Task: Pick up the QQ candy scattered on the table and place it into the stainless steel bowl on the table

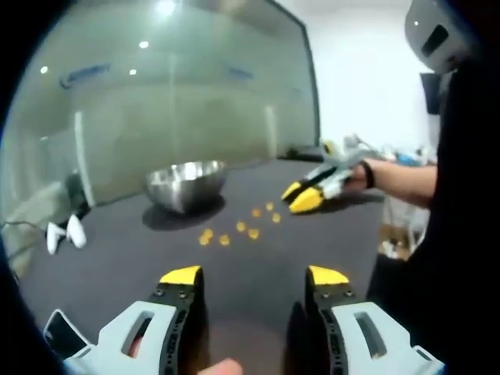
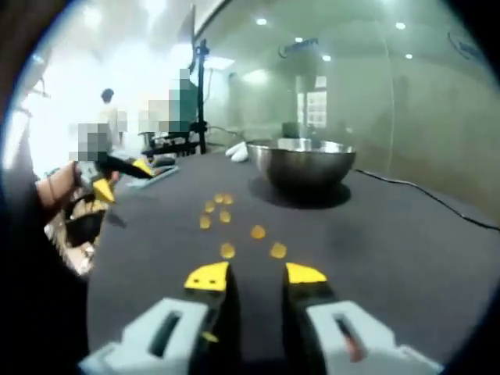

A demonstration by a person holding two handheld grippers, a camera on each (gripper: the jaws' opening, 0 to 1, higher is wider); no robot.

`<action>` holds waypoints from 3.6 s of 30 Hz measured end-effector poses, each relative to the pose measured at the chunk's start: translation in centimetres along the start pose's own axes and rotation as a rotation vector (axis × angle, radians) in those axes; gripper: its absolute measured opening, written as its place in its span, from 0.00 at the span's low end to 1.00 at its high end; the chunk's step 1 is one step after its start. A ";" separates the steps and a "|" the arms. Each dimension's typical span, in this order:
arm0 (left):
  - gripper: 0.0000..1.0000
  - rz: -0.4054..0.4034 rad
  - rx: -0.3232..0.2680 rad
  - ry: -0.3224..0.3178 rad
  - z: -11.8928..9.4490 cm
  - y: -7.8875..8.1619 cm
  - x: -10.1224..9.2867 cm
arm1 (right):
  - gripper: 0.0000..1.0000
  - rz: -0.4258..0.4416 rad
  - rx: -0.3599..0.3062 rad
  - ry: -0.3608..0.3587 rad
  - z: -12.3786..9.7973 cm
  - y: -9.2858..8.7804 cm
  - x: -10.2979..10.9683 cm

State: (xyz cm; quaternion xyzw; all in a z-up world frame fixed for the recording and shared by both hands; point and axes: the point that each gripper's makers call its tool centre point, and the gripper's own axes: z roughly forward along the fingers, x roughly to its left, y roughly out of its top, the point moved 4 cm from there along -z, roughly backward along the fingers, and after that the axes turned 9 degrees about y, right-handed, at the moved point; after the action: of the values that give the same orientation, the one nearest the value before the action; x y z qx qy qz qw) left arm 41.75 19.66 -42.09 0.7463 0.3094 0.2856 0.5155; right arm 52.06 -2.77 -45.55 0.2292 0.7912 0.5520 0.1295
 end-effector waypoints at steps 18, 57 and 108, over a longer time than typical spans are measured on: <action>0.53 0.002 0.015 0.002 -0.5 -0.5 -0.1 | 0.15 0.050 0.029 -0.055 3.2 0.3 -2.0; 0.53 -0.002 -0.005 0.008 -1.6 -0.6 -0.4 | 0.10 -0.075 -0.129 -0.115 1.9 8.7 -2.6; 0.52 0.023 0.017 -0.023 -1.4 -0.8 -1.1 | 0.21 -0.170 -0.208 -0.180 6.6 15.7 -7.5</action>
State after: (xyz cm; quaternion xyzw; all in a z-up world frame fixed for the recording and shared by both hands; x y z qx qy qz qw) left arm 39.87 19.89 -42.53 0.7571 0.2975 0.2804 0.5095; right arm 64.98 3.32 -33.66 0.1952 0.7314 0.5955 0.2689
